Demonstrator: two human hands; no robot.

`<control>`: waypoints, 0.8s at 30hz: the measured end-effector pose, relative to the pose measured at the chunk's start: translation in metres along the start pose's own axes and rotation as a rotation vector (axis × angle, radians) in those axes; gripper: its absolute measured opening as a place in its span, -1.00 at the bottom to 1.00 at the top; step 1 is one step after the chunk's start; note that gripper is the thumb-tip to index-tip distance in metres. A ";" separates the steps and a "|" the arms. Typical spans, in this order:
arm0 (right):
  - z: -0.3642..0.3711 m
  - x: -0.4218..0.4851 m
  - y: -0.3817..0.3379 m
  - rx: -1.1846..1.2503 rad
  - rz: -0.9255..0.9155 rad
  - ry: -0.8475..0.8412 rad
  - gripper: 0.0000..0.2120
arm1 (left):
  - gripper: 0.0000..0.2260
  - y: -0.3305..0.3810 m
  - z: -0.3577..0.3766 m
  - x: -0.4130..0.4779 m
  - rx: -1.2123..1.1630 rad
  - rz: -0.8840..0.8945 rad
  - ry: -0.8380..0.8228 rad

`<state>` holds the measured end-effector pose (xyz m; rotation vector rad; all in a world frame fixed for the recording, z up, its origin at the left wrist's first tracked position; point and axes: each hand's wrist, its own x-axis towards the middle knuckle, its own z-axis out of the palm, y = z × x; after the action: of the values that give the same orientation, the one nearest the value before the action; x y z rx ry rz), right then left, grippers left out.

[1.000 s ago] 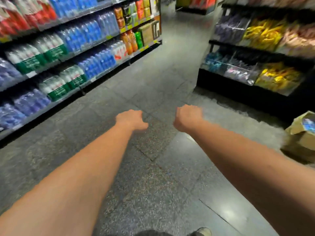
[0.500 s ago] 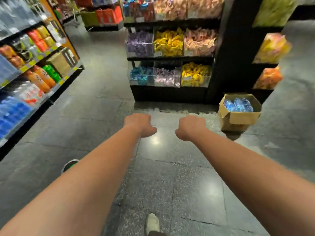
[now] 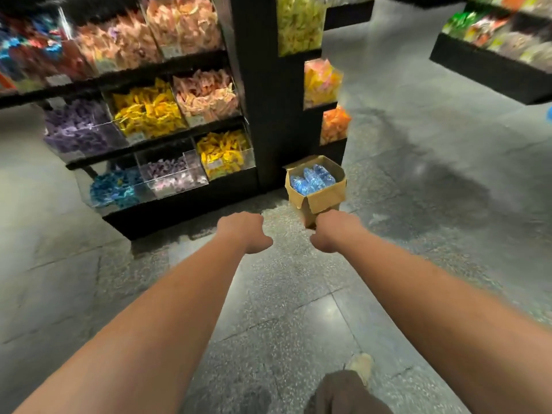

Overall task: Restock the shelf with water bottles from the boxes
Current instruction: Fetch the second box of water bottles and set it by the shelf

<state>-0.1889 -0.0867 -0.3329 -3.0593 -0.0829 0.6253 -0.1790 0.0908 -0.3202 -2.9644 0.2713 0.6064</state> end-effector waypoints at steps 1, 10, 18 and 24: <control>-0.003 0.012 0.013 0.006 0.014 0.014 -0.74 | -0.67 0.010 -0.006 0.016 0.006 0.011 0.003; -0.043 0.111 0.118 0.005 0.042 0.004 -0.75 | -0.65 0.102 -0.055 0.146 -0.019 0.012 -0.002; -0.069 0.176 0.174 -0.008 0.054 -0.005 -0.66 | -0.72 0.141 -0.082 0.222 -0.019 0.020 0.003; -0.075 0.234 0.193 0.008 0.064 -0.018 -0.66 | -0.72 0.147 -0.089 0.279 -0.025 0.024 -0.043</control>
<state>0.0650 -0.2672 -0.3611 -3.0593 0.0176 0.6550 0.0790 -0.1078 -0.3594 -2.9719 0.2978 0.6804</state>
